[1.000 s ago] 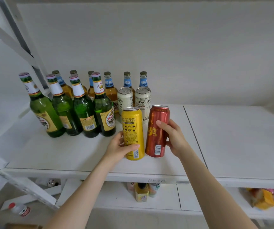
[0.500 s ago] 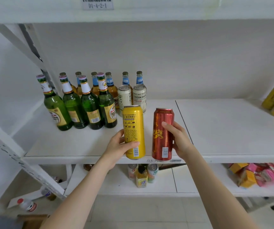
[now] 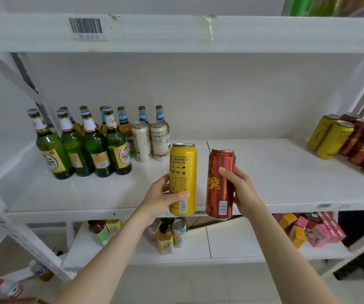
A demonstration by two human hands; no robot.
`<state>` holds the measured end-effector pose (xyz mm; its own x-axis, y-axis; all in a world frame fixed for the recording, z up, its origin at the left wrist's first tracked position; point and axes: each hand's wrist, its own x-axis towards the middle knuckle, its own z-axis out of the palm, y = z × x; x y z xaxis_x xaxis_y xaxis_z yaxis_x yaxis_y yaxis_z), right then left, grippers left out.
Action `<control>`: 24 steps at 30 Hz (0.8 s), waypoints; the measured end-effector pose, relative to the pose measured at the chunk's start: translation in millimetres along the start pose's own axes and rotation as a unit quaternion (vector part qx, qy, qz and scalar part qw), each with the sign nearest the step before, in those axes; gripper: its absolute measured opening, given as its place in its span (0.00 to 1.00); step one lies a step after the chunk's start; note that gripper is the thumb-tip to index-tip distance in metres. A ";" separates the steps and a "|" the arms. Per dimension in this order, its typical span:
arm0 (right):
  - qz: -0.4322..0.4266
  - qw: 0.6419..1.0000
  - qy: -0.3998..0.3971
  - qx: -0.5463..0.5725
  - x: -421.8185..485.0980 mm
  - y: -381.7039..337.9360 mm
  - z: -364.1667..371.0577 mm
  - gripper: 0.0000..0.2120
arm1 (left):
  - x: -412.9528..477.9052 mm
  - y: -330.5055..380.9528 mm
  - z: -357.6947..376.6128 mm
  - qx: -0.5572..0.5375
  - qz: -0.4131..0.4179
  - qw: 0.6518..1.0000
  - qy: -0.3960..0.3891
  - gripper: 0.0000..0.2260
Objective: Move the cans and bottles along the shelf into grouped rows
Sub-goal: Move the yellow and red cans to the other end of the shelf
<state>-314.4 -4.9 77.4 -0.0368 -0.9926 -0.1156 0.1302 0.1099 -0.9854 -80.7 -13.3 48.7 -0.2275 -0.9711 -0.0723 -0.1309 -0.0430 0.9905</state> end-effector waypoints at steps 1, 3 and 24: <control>-0.001 1.000 -0.001 -0.002 -1.3 -2.6 -9.5 0.25 | 0.3 2.9 10.0 -0.001 0.001 1.000 0.002 0.32; -0.004 1.000 -0.004 -0.009 -3.7 -7.9 -30.1 0.26 | 1.6 7.9 32.1 -0.002 0.006 1.000 0.006 0.33; -0.022 1.000 0.021 -0.004 9.4 -43.0 -262.6 0.24 | 78.6 47.2 253.8 0.013 0.014 1.000 -0.018 0.32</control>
<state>-580.6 -5.4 85.8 -0.0833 -0.9936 -0.0764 0.1193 0.0662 -0.9907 -349.7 -32.1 60.0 -0.2668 -0.9625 -0.0499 -0.1490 -0.0099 0.9888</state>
